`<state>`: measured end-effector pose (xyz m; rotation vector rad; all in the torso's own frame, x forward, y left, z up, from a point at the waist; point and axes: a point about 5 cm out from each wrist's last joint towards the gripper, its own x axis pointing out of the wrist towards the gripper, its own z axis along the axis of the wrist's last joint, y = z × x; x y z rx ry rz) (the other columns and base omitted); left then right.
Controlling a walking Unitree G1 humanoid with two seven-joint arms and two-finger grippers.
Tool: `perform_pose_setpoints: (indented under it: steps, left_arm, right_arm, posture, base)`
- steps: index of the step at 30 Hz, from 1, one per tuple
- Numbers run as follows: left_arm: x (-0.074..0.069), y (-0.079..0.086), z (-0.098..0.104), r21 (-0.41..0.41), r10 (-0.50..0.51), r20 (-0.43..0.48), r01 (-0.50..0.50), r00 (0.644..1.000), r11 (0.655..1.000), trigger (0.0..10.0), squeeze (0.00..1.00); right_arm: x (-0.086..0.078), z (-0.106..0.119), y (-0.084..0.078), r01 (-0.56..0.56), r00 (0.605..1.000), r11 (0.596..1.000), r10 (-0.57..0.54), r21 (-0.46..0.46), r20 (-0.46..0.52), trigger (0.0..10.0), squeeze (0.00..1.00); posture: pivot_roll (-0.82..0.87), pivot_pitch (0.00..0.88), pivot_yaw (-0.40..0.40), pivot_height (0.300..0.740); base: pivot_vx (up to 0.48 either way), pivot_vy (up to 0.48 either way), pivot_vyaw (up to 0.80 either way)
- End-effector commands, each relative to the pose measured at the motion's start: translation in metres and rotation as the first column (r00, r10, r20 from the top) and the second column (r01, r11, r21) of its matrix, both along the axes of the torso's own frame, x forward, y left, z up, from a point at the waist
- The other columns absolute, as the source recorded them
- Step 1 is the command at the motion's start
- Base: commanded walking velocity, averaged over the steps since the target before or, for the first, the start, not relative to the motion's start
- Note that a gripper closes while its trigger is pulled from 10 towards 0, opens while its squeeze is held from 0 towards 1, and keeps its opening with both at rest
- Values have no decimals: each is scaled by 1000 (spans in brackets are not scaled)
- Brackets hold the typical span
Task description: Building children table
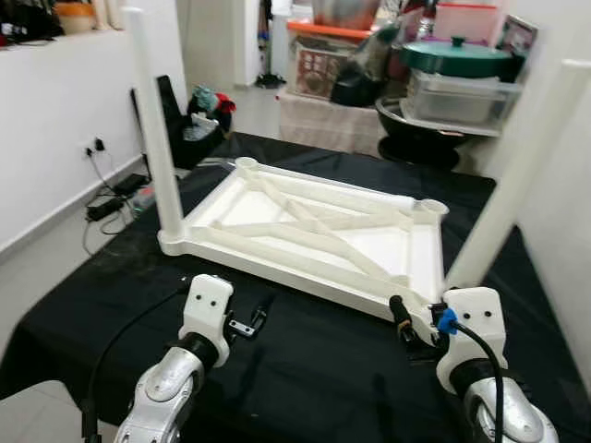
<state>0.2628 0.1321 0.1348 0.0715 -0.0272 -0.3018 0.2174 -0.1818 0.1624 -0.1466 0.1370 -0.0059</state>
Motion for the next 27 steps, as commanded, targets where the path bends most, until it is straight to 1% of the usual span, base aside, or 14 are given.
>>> perform_pose_setpoints:
  steps: [1,5,6,13,15,16,18,19,23,24,26,27]
  left_arm:
    - [1,4,4,11,12,7,-12,1000,1000,10000,0]
    - [1,4,4,13,12,6,-13,1000,1000,10000,0]
    - [2,4,4,14,12,2,-12,1000,1000,10000,0]
    - [5,4,5,11,11,1,-11,1000,1000,10000,0]
    - [5,4,5,13,9,0,-9,1000,1000,10000,0]
    - [5,3,6,12,4,1,-4,1000,1000,10000,0]
    - [6,2,5,15,0,1,0,1000,1000,10000,0]
    - [6,2,5,16,-2,1,2,1000,1000,10000,0]
    - [6,2,4,16,-3,-1,3,1000,1000,10000,0]
    - [6,2,5,14,-2,0,2,1000,1000,10000,0]
    - [7,2,5,13,-2,0,2,1000,1000,10000,0]
    - [7,2,5,13,-4,1,4,1000,1000,10000,0]
  right_arm:
    - [3,-1,1,-13,1000,1000,13,25,-2,10000,0]
    - [8,1,4,-21,999,1000,20,20,28,10000,0]
    - [13,1,4,-20,999,999,19,26,40,10000,0]
    - [16,1,0,-5,999,1000,4,31,45,10000,0]
    - [17,0,-3,7,999,1000,-8,27,44,10000,0]
    - [18,0,-6,27,999,998,-29,49,42,10000,0]
    - [20,1,-9,46,998,998,-48,48,49,10000,0]
    - [20,1,-10,55,997,998,-57,32,50,10000,0]
    - [21,-1,-9,51,997,998,-52,30,51,10000,0]
    - [22,-2,-8,51,997,998,-52,32,50,10000,0]
    - [22,-2,-8,51,998,998,-52,29,44,10000,0]
    - [22,-5,-7,47,999,998,-48,52,21,10000,0]
  posture:
    - [8,0,-97,740]
    - [12,0,-93,740]
    - [14,0,-91,740]
    - [16,0,-87,740]
    - [17,0,-81,740]
    - [17,0,-81,740]
    - [16,0,-77,740]
    - [16,0,-77,740]
    - [16,0,-78,740]
    - [16,0,-81,740]
    - [16,0,-79,740]
    - [15,0,-77,740]
  base:
    - [0,480,0]
    - [0,480,0]
    - [0,480,0]
    - [0,480,0]
    - [0,480,-513]
    - [0,480,-800]
    - [0,480,-800]
    - [0,480,0]
    - [0,480,0]
    - [0,480,-800]
    - [0,480,0]
    - [0,480,-800]
